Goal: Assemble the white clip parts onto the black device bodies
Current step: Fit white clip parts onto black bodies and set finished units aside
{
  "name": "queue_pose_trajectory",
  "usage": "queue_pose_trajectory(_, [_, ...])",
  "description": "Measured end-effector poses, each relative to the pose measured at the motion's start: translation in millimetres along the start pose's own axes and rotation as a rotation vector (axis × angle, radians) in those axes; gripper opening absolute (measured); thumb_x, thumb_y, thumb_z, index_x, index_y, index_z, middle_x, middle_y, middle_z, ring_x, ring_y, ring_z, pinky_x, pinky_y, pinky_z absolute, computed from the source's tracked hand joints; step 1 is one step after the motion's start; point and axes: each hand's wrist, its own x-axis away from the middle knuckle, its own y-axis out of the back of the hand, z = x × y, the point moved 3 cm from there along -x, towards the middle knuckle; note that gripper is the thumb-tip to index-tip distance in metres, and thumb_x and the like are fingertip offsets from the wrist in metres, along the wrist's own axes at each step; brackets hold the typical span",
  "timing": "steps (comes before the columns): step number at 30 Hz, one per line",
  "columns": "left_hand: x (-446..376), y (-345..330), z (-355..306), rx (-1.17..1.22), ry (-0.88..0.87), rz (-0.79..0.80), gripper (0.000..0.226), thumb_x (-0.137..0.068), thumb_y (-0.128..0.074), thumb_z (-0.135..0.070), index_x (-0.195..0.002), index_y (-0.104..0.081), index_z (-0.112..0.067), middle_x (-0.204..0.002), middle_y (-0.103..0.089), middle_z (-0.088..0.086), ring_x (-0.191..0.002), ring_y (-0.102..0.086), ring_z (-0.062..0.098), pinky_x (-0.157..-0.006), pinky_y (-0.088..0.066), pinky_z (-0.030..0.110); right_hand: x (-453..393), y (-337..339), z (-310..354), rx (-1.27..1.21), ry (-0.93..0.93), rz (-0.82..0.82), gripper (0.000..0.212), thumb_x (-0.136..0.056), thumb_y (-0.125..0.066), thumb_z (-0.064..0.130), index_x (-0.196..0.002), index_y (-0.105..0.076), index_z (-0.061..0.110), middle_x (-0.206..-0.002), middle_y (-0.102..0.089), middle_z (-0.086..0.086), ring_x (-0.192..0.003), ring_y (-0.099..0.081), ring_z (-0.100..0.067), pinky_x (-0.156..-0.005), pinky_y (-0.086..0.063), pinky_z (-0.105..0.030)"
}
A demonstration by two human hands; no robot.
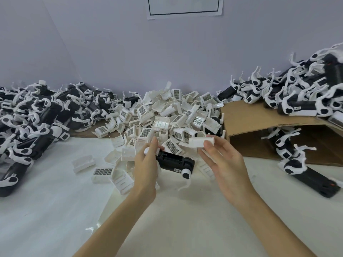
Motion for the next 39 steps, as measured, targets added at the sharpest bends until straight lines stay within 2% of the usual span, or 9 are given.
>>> queue_pose_trajectory(3, [4.7, -5.8, 1.9, -0.016, -0.013, 0.025, 0.048, -0.103, -0.051, -0.065, -0.087, -0.072, -0.024, -0.080, -0.072, -0.015, -0.073, -0.066, -0.003, -0.082, -0.045, 0.036, 10.4, -12.2, -5.7, 0.156, 0.023, 0.086, 0.040, -0.082, -0.086, 0.019, -0.120, -0.071, 0.018, -0.119, -0.076, -0.002, -0.116, -0.071, -0.018, -0.099, -0.057, -0.032])
queue_pose_trajectory(7, [6.4, -6.0, -1.2, 0.006, -0.064, 0.068, 0.055, -0.106, -0.046, -0.063, -0.096, -0.070, -0.014, -0.103, -0.079, 0.011, -0.104, -0.073, 0.034, -0.100, -0.052, 0.050, 22.3, -27.4, -20.0, 0.561, 0.094, 0.211, 0.036, -0.086, -0.085, 0.016, -0.116, -0.066, 0.026, -0.112, -0.076, 0.015, -0.110, -0.069, -0.003, -0.091, -0.052, -0.016])
queue_pose_trajectory(16, [9.7, -7.1, -4.8, -0.082, -0.249, 0.104, 0.052, -0.108, -0.042, -0.063, -0.086, -0.070, -0.024, -0.085, -0.074, 0.006, -0.081, -0.069, 0.021, -0.081, -0.051, 0.040, 25.9, -28.5, -10.7, 0.893, 0.267, 0.364, 0.044, -0.099, -0.071, 0.025, -0.141, -0.058, 0.028, -0.129, -0.067, 0.014, -0.119, -0.062, 0.002, -0.096, -0.044, -0.009])
queue_pose_trajectory(20, [15.0, -9.9, -7.9, -0.146, -0.378, 0.127, 0.057, -0.098, -0.041, -0.075, -0.088, -0.068, -0.025, -0.082, -0.060, 0.023, -0.071, -0.055, 0.022, -0.068, -0.044, 0.038, 23.1, -23.3, -6.2, 1.053, 0.300, 0.417, 0.047, -0.101, -0.067, 0.036, -0.146, -0.054, 0.030, -0.134, -0.063, 0.014, -0.121, -0.058, 0.002, -0.099, -0.041, -0.007])
queue_pose_trajectory(23, [15.9, -11.1, -9.1, -0.143, -0.420, 0.133, 0.056, -0.098, -0.042, -0.073, -0.088, -0.068, -0.024, -0.080, -0.059, 0.019, -0.069, -0.057, 0.019, -0.066, -0.046, 0.035, 23.9, -20.4, -6.2, 1.079, 0.282, 0.444, 0.046, -0.097, -0.070, 0.044, -0.139, -0.053, 0.039, -0.134, -0.060, 0.018, -0.124, -0.055, 0.002, -0.101, -0.041, -0.009])
queue_pose_trajectory(27, [17.9, -11.8, -10.4, -0.191, -0.524, 0.178, 0.054, -0.104, -0.042, -0.062, -0.091, -0.067, -0.016, -0.080, -0.058, 0.020, -0.073, -0.054, 0.041, -0.063, -0.044, 0.036, 21.4, -20.4, -2.1, 0.734, 0.043, 0.510, 0.019, -0.104, -0.058, 0.044, -0.119, -0.061, 0.032, -0.111, -0.071, 0.011, -0.104, -0.067, -0.005, -0.089, -0.049, -0.019])
queue_pose_trajectory(29, [21.2, -11.1, -12.8, -0.217, -0.623, 0.237, 0.050, -0.108, -0.041, -0.053, -0.091, -0.066, -0.013, -0.082, -0.061, 0.010, -0.075, -0.057, 0.032, -0.069, -0.047, 0.029, 17.8, -17.0, 1.0, 0.623, -0.038, 0.524, 0.012, -0.107, -0.057, 0.033, -0.115, -0.061, 0.025, -0.104, -0.073, 0.001, -0.099, -0.069, -0.017, -0.090, -0.053, -0.032])
queue_pose_trajectory(35, [21.6, -8.5, -17.8, -0.344, -0.857, 0.385, 0.030, -0.110, -0.044, -0.034, -0.102, -0.066, -0.016, -0.103, -0.068, 0.000, -0.103, -0.066, 0.029, -0.089, -0.051, 0.046, 12.7, -6.3, 11.1, 0.662, -0.130, 0.610, 0.034, -0.098, -0.073, 0.029, -0.129, -0.061, 0.032, -0.111, -0.075, 0.008, -0.107, -0.071, -0.011, -0.091, -0.056, -0.026])
queue_pose_trajectory(39, [11.6, -5.9, -19.6, -0.560, -0.915, 0.385, 0.036, -0.100, -0.065, -0.046, -0.132, -0.056, -0.032, -0.132, -0.056, -0.018, -0.132, -0.053, 0.020, -0.109, -0.039, 0.023, 8.6, -4.7, 22.1, 0.883, 0.312, 0.292, 0.036, -0.088, -0.082, 0.038, -0.121, -0.070, 0.032, -0.113, -0.071, 0.016, -0.115, -0.064, -0.006, -0.094, -0.048, -0.017])
